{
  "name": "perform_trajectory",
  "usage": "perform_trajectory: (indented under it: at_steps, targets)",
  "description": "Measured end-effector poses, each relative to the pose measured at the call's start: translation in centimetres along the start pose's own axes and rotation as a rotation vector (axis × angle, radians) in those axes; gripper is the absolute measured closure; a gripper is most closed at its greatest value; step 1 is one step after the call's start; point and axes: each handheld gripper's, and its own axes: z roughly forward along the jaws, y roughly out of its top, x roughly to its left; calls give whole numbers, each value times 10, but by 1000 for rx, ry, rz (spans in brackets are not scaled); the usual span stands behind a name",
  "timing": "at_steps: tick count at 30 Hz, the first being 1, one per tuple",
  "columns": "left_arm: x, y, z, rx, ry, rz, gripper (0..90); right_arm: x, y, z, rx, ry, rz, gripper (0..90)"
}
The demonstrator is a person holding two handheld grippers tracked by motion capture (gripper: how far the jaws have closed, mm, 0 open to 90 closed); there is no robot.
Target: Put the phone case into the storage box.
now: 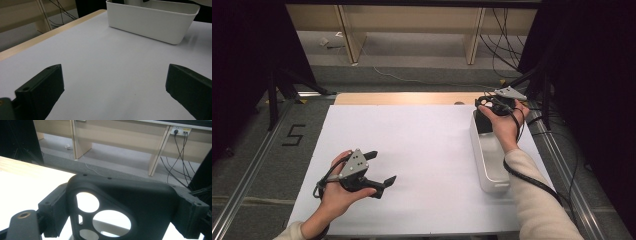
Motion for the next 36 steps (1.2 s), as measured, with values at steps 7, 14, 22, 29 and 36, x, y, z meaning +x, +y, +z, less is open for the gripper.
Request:
perform_trajectory:
  at_steps: [7,14,22,29,36]
  targets:
    - [0,0,0,0,-1,0,12,2,-2,4,9,-3,-2,157]
    - [0,0,0,0,-2,-2,12,2,-3,6,17,-9,-6,156]
    - [0,0,0,0,-1,-2,12,2,-3,9,22,-14,-4,155]
    - [1,0,0,1,-1,-2,12,3,-1,11,29,-13,-19,151]
    - [1,0,0,1,1,0,12,4,0,15,31,-17,-24,146]
